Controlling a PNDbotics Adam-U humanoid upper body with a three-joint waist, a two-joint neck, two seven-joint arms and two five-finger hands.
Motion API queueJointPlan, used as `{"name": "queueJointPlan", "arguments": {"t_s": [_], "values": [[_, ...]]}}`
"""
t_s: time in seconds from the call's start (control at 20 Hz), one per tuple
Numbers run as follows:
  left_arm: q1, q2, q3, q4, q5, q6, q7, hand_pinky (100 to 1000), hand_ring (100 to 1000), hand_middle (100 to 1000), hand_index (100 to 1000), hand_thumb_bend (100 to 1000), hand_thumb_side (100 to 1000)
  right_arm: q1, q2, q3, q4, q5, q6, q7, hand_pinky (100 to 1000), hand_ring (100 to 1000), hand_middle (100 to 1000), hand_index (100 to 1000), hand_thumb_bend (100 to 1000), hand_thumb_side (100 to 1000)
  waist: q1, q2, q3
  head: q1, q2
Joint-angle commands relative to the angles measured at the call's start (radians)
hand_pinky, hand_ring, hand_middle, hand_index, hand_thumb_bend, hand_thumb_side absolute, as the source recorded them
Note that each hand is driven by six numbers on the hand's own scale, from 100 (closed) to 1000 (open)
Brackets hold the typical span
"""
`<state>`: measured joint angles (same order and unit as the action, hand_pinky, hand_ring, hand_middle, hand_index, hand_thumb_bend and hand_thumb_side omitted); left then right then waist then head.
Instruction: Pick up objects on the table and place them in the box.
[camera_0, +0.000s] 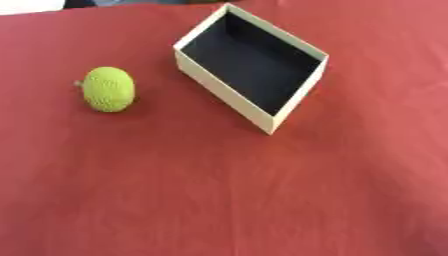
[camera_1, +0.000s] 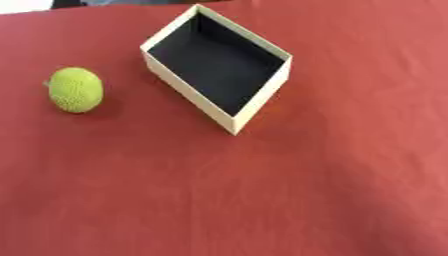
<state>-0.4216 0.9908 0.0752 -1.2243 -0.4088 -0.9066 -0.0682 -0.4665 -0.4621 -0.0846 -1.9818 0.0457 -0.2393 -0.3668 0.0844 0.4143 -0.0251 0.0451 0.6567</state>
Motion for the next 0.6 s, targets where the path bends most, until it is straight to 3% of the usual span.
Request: {"name": "queueJointPlan", "arguments": {"t_s": [0.05, 0.35, 0.6], "values": [[-0.05, 0.011, -0.017, 0.018, -0.024, 0.0, -0.019, 842, 828, 842, 950, 298, 650, -0.008, -0.021, 0.001, -0.018, -0.009, -0.001, 0.006, 797, 771, 583, 755, 100, 603, 0.0, -0.029, 0.0, 0.008, -0.007], [-0.173, -0.063, -0.041, 0.067, -0.021, 0.0, -0.134, 841, 824, 837, 943, 287, 652, -0.004, -0.017, 0.003, -0.018, -0.01, 0.0, 0.008, 797, 771, 583, 755, 100, 603, 0.0, -0.035, -0.002, 0.014, -0.001], [-0.23, -0.097, -0.047, 0.11, -0.002, 0.0, -0.246, 844, 828, 840, 941, 298, 651, -0.002, -0.015, 0.004, -0.018, -0.012, 0.001, 0.01, 797, 772, 583, 755, 100, 605, 0.002, -0.037, -0.003, 0.002, 0.001]]}}
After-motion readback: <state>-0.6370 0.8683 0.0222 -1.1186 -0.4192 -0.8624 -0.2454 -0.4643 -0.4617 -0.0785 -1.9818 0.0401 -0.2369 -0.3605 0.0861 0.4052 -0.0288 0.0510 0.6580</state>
